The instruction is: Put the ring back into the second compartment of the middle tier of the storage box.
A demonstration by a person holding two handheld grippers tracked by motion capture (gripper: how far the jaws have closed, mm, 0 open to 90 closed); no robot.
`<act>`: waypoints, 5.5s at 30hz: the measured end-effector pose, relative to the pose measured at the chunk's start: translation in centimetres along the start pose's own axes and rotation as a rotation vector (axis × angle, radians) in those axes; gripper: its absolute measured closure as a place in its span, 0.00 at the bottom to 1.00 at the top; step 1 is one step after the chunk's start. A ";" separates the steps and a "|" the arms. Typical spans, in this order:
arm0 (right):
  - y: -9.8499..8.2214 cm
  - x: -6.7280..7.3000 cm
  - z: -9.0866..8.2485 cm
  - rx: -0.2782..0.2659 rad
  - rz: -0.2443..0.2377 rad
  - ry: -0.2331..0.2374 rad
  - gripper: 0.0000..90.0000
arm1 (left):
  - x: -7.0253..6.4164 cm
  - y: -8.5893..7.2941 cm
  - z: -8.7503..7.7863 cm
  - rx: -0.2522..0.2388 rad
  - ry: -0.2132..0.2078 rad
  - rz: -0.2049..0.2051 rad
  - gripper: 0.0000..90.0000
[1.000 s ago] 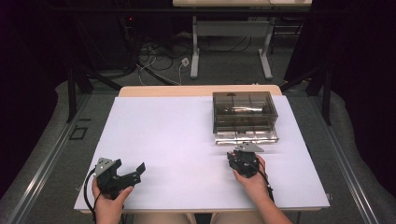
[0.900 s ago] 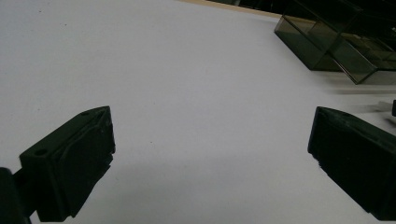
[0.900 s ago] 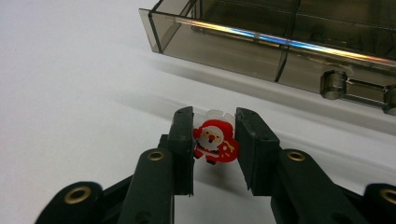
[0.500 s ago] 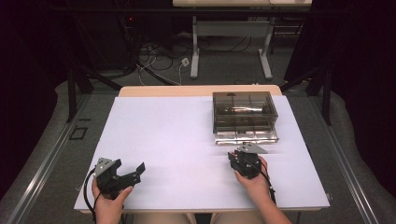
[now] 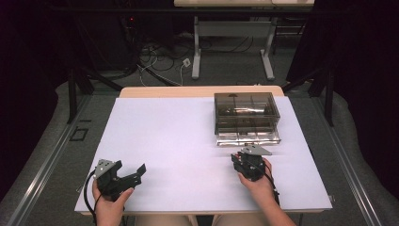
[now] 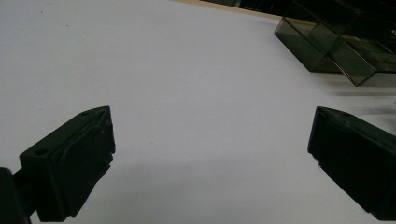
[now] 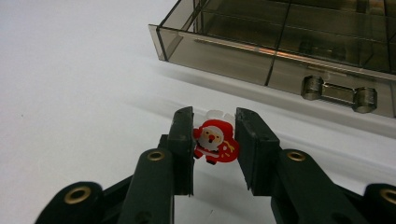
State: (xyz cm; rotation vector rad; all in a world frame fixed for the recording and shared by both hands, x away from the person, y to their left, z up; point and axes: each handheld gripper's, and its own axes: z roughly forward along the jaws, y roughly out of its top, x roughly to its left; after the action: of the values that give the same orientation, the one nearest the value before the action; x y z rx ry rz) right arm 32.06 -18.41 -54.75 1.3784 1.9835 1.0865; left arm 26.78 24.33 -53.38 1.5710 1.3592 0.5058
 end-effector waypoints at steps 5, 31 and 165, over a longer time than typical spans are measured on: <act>0.1 -0.2 -0.4 -0.005 0.004 0.001 0.76 | 0.0 0.0 0.0 -0.001 0.000 0.000 0.01; 0.5 -2.6 -2.1 0.028 0.070 -0.001 0.76 | 0.0 0.0 0.0 0.002 0.001 -0.001 0.01; 9.4 -6.4 2.6 0.239 0.100 -0.085 0.75 | 0.1 0.0 0.1 0.006 -0.008 -0.012 0.01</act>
State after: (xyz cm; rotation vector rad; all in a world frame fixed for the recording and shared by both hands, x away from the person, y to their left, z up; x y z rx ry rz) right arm 41.49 -21.86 -48.80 1.6340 2.0532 0.8376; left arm 26.87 24.42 -53.49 1.5676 1.3643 0.4883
